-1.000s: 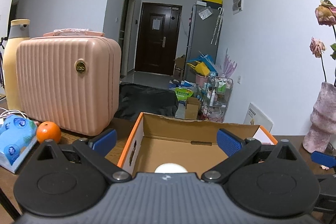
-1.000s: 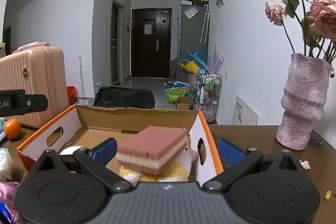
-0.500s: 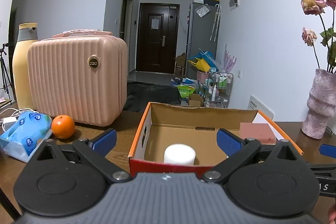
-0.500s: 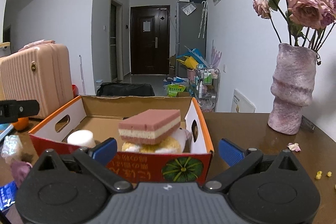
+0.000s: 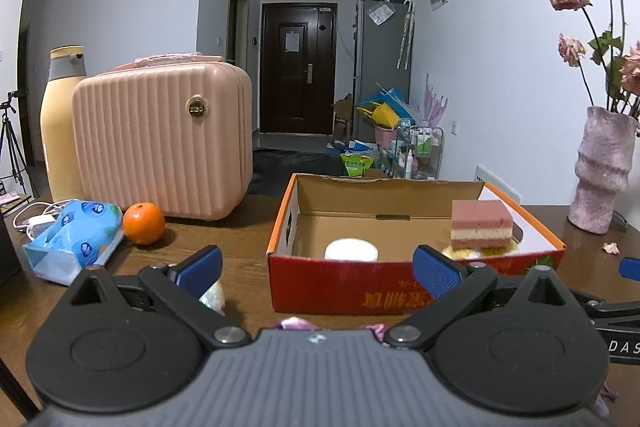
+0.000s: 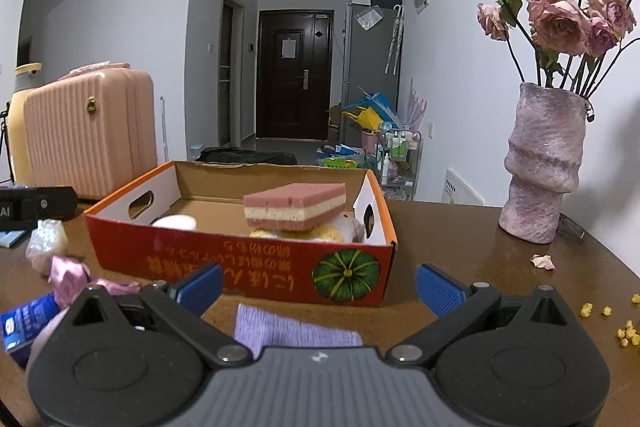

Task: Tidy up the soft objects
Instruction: 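Move the right gripper to the purple drawstring pouch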

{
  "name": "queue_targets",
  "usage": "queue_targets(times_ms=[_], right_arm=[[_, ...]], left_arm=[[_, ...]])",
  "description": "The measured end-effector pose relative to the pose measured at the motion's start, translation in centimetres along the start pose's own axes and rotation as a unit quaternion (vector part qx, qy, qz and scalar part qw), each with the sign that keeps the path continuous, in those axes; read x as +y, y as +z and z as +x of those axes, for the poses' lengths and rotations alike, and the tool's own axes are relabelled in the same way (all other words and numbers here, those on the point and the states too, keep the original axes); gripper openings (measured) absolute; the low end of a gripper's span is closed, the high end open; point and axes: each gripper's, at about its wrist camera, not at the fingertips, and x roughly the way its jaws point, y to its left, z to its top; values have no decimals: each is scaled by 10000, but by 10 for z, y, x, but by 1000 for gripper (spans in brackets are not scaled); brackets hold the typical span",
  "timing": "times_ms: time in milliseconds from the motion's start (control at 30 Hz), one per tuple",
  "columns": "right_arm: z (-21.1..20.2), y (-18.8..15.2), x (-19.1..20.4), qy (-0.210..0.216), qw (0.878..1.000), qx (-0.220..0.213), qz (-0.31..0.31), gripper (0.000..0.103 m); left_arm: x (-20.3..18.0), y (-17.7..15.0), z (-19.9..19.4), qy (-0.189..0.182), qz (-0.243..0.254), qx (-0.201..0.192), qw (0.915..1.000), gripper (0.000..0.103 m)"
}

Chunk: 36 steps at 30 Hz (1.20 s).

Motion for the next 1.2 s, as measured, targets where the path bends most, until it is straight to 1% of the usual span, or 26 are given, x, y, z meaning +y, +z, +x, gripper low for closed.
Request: queue_targets(times_ms=[367,767,933,1200], right_arm=[[-37,-20,3,80,9998,22,-199,103],[-73,-43,3,135,9994,58,-316,103],[-80,-47,2,157,9994,77,-305,103],[-78,-48,1,170,9993,114,-302,103]], left_arm=[[3,-19,-31,-41,157,102,9998,103],[17,-40,-61,-176,182,356,9990,103],[20,-51,-69,-254,185,523,9981,103],[18,-54,-69,-312,207,567,9977,103]])
